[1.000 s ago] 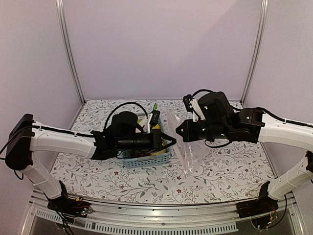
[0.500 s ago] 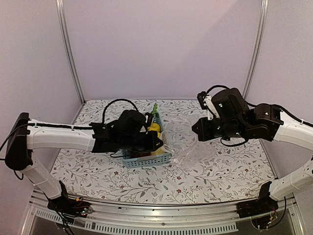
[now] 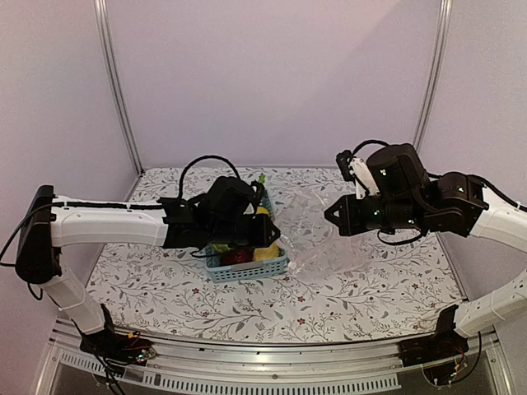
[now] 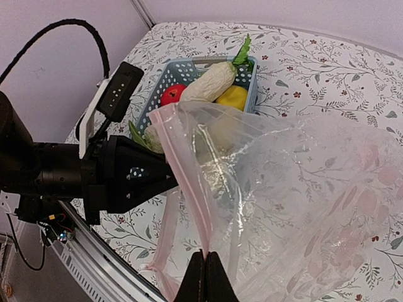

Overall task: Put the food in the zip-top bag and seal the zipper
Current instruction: Open the zipper food storage bag at the center of the board, then pick up the fake vegetable from the bin.

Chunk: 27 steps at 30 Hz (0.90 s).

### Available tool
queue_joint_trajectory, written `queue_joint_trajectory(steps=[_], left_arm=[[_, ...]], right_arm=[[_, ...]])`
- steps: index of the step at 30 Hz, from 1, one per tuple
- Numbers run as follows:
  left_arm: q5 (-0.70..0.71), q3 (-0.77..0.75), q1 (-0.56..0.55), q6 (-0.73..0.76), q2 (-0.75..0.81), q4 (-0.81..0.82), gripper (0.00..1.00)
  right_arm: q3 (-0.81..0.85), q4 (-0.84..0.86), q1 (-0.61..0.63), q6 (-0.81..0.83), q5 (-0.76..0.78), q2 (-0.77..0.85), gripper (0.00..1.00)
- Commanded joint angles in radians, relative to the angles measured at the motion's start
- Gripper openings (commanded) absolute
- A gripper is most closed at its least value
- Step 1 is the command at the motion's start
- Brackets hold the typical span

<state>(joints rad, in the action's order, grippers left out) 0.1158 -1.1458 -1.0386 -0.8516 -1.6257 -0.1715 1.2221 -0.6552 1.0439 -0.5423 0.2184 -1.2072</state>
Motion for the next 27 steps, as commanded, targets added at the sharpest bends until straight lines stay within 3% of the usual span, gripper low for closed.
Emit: queue_joint_trajectory(steps=[1,4,10,14,20,27], left_arm=[[-0.036,0.005,-0.003,0.065,0.022,0.038,0.33],[-0.072,0.035,-0.006,0.111,0.070,0.077,0.61],[0.039,0.076,-0.015,0.196,0.202,-0.052,0.85],[0.139,0.142,0.013,0.160,0.314,-0.176,0.93],[0.066,0.272,0.180,0.078,0.413,-0.237,0.95],[0.012,0.184,0.287,0.163,0.333,-0.315,0.98]], right_arm=[[-0.015,0.011,-0.003,-0.043,0.067,0.009,0.00],[-0.008,0.010,-0.003,-0.058,0.086,-0.003,0.00],[0.011,0.010,-0.003,-0.073,0.102,-0.050,0.00],[0.027,0.010,-0.004,-0.074,0.104,-0.068,0.00],[0.044,0.011,-0.003,-0.067,0.097,-0.096,0.00],[0.051,0.011,-0.003,-0.068,0.084,-0.118,0.00]])
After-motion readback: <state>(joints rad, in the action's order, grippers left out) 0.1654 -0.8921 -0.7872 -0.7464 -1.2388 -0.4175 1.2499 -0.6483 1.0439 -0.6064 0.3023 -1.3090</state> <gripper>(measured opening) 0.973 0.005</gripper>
